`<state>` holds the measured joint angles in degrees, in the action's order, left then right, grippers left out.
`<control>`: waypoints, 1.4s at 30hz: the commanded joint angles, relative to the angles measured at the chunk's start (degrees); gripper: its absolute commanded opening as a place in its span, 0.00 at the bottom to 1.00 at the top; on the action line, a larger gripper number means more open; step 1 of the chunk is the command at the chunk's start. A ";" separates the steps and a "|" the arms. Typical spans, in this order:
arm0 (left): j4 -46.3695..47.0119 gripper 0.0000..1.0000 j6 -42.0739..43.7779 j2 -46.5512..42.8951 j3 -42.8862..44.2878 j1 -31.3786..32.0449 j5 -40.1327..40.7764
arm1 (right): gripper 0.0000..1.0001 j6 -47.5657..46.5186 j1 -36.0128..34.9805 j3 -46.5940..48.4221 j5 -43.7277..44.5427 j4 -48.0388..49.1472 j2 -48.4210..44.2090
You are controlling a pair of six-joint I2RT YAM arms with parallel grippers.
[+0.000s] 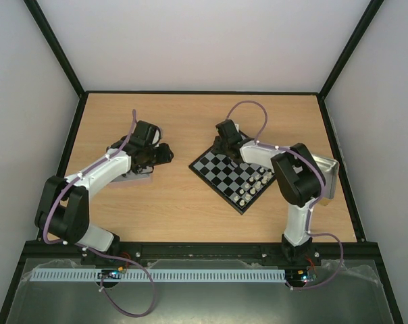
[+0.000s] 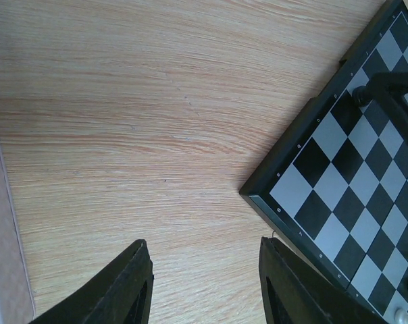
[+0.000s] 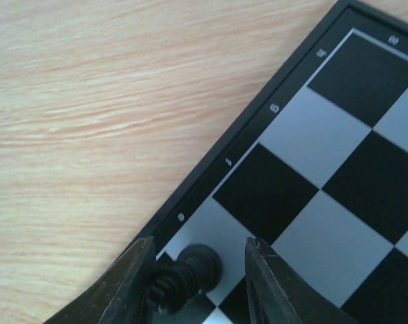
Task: Set up the chess pieces on the board
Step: Adjust the chess piece on the chessboard.
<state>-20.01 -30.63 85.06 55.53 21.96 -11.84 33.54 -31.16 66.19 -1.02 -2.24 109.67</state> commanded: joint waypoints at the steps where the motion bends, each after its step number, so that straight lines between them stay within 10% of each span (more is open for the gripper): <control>1: 0.45 0.45 0.22 0.86 -0.43 0.24 -0.42 | 0.34 -2.11 -0.40 3.32 4.84 -2.02 2.26; 18: -0.13 0.45 0.14 0.58 -0.27 0.41 0.86 | 0.28 -6.67 -0.40 4.91 2.59 -3.71 3.74; 42: -5.19 0.56 -0.48 -6.39 1.36 -0.07 11.07 | 0.64 -0.41 10.21 -0.42 5.84 -5.97 -13.68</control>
<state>-23.24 -30.92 81.19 55.66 22.22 -2.85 31.16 -25.19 68.10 4.12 -5.78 95.50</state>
